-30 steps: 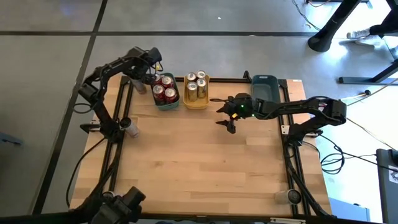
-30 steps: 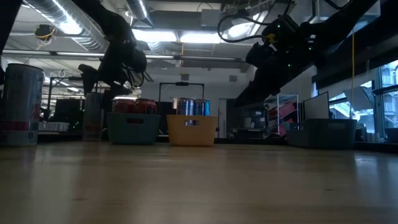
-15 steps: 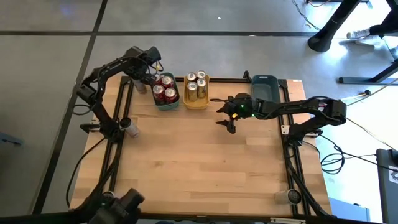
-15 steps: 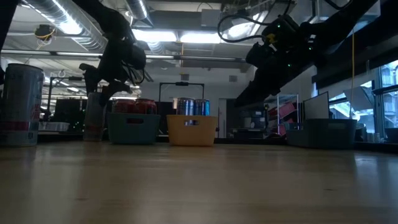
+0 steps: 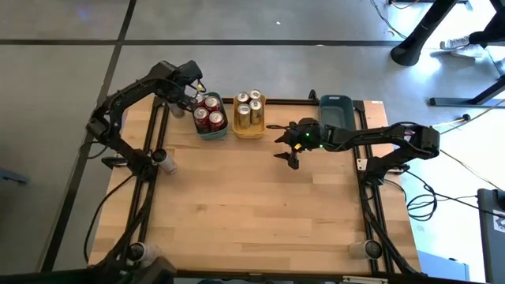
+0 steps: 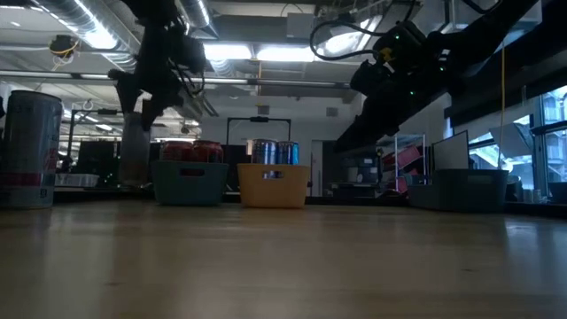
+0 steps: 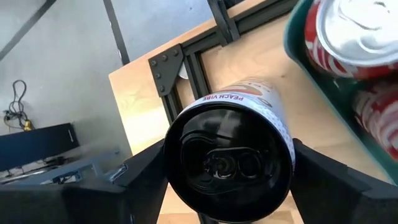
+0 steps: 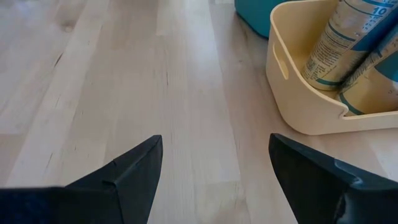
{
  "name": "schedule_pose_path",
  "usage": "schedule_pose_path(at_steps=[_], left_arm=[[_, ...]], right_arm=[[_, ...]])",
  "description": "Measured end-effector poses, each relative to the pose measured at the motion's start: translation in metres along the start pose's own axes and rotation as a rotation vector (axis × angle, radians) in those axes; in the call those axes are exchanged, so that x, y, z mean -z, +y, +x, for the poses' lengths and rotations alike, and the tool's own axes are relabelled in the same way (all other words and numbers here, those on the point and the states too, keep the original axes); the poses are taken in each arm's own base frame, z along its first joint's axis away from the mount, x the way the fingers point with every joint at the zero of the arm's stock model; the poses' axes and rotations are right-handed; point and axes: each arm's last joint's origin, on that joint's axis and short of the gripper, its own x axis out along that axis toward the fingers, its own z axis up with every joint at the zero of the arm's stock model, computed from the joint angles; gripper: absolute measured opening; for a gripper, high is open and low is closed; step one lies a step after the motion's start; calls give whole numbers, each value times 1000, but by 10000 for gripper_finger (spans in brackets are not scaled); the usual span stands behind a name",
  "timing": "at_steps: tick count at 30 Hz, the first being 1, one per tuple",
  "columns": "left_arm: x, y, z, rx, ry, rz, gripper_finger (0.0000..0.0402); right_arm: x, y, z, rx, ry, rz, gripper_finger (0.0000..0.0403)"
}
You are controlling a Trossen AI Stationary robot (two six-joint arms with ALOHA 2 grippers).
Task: Sort soda cans
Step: Put the top white-pink soda can into the blue bin
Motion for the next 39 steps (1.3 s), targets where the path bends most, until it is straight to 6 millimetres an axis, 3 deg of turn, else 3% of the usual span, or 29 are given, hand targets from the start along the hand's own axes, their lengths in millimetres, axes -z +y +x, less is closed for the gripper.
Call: schedule_pose_path(at_steps=[5, 16, 23, 27, 34, 39], left_arm=[[15, 6, -21, 22, -60, -18, 274], [60, 22, -75, 211, -279, -18, 275], [76, 11, -104, 426, -437, 19, 276], [80, -1, -116, 496, -513, 52, 276], [84, -6, -119, 480, -526, 69, 276], [92, -19, -130, 569, -579, 181, 276]], right_arm=[[-3, 1, -7, -2, 14, 3, 293], [-36, 12, -77, 45, -30, -28, 293], [-43, 21, -106, -19, -117, 59, 293], [-45, 24, -113, -84, -141, 97, 293], [-45, 26, -115, -113, -140, 143, 293], [-43, 26, -115, -114, -124, 148, 293]])
